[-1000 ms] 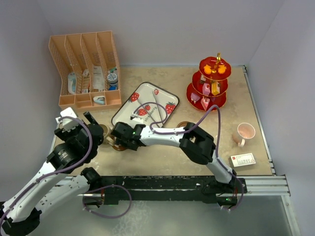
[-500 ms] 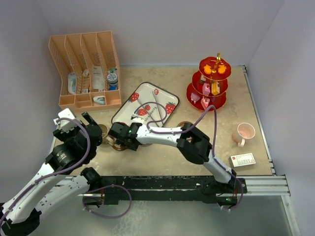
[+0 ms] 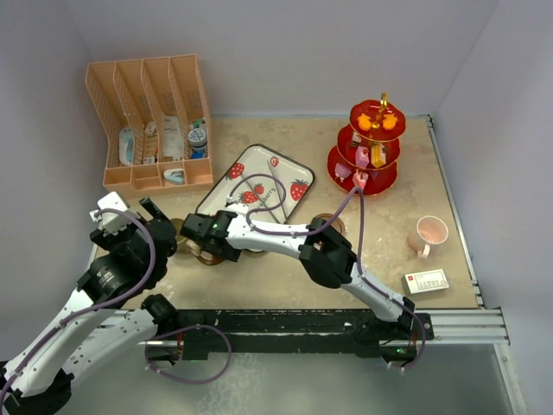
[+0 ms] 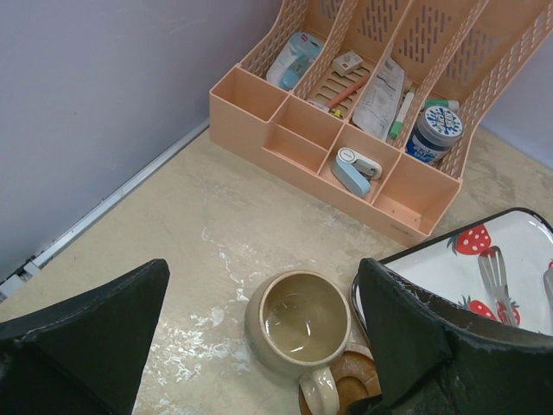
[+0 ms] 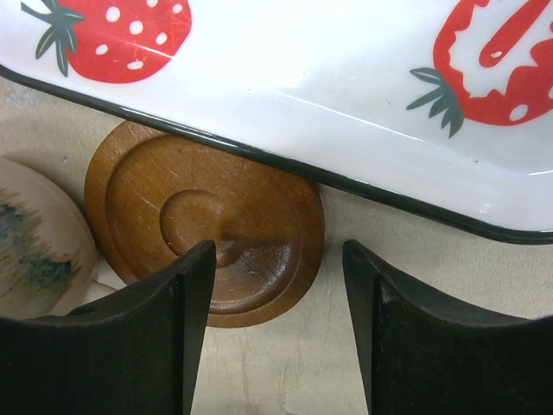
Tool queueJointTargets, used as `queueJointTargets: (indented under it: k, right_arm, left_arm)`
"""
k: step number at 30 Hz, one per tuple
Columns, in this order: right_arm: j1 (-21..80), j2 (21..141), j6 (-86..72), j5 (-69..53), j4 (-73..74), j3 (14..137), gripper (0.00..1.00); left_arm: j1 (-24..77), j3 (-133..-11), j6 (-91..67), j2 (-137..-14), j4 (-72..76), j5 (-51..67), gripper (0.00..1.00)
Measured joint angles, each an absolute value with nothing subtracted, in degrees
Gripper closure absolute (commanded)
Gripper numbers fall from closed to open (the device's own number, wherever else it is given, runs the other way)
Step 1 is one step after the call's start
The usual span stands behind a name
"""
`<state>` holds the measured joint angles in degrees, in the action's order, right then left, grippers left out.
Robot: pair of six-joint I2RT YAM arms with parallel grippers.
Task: Serve the afternoon tea
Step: Move the coaster to the center of the board.
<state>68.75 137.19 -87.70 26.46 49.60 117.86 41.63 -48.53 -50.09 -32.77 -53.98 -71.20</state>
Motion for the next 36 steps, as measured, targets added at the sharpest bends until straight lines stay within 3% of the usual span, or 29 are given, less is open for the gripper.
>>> queueJointTargets:
  k: [10,21,36]
  right_arm:
    - [69.12,140.16,-85.06,30.87,54.65,122.17,0.37]
    - [70.35,138.82,-81.41,35.22,51.79,117.69,0.36]
    - [74.65,115.33,-81.6,35.88,34.61,75.92,0.35]
  left_arm:
    - [40.71,-48.75,-50.33,-30.15,-54.08,-71.22,0.13]
    - [40.14,-49.01,-50.41,-29.71,-54.08,-71.2,0.13]
    - [40.12,-49.01,-50.39,-29.71,-54.08,-71.0,0.13]
